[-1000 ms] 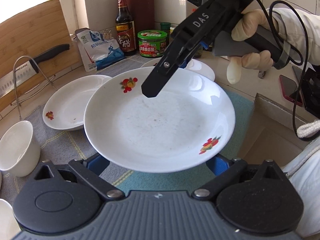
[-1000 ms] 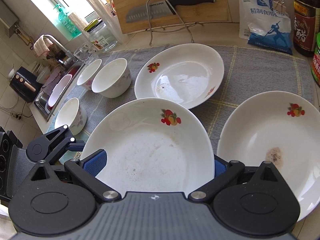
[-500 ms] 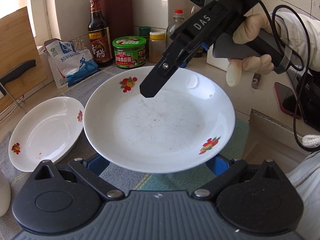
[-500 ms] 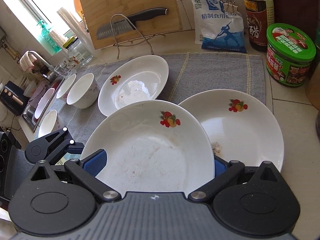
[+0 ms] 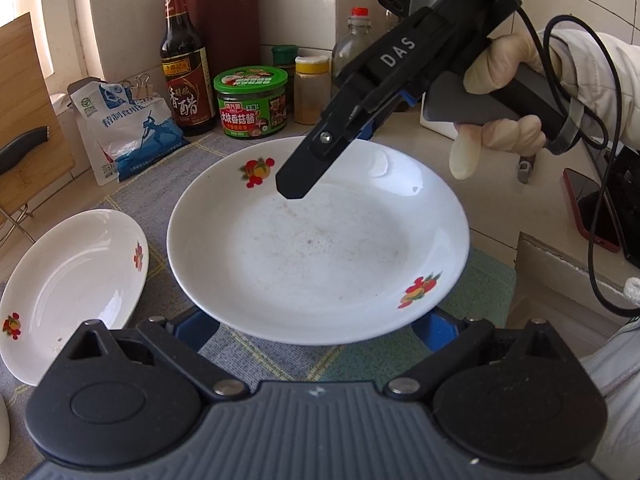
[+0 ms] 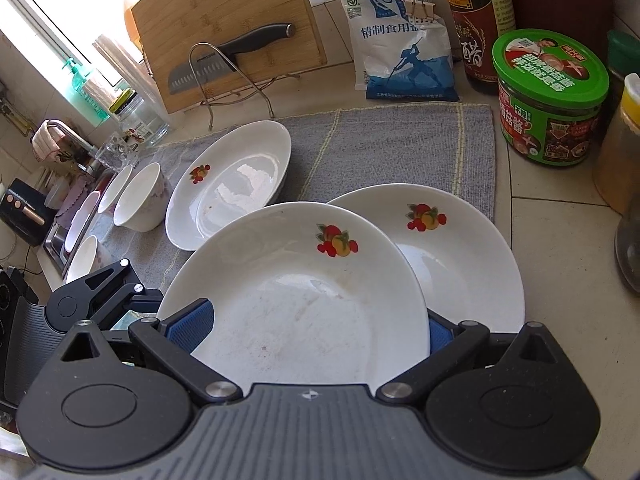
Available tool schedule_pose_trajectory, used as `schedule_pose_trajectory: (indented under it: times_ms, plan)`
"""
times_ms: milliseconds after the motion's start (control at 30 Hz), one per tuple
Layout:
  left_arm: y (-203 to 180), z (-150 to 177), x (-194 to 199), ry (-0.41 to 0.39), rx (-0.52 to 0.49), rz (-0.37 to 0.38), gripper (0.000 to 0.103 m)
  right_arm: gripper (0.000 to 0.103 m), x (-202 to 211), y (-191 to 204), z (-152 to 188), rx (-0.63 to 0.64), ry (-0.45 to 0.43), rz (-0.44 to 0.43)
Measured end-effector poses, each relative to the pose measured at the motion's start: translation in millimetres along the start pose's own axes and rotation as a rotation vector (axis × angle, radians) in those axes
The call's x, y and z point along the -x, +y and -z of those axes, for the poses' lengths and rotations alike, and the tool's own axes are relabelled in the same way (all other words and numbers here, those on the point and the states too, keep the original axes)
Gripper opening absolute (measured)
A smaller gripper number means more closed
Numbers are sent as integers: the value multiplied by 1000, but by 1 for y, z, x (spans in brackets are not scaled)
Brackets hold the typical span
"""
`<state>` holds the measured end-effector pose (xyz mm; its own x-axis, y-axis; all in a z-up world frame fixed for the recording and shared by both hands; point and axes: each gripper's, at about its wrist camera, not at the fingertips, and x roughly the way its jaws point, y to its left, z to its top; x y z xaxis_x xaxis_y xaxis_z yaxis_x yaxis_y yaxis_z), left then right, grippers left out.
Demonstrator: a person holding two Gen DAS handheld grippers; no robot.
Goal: Organize plates and bowls
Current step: 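Lower the held plate onto the stained plate to stack them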
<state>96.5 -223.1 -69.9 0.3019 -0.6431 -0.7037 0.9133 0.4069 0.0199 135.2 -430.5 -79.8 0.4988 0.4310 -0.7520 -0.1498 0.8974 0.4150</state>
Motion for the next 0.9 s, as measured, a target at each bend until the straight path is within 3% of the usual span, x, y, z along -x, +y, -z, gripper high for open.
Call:
schedule_pose_trajectory:
  times_ms: [900]
  plan:
    - [15,-17,-33,28,6,22,101,103,-7,-34,-1,-44,15,26]
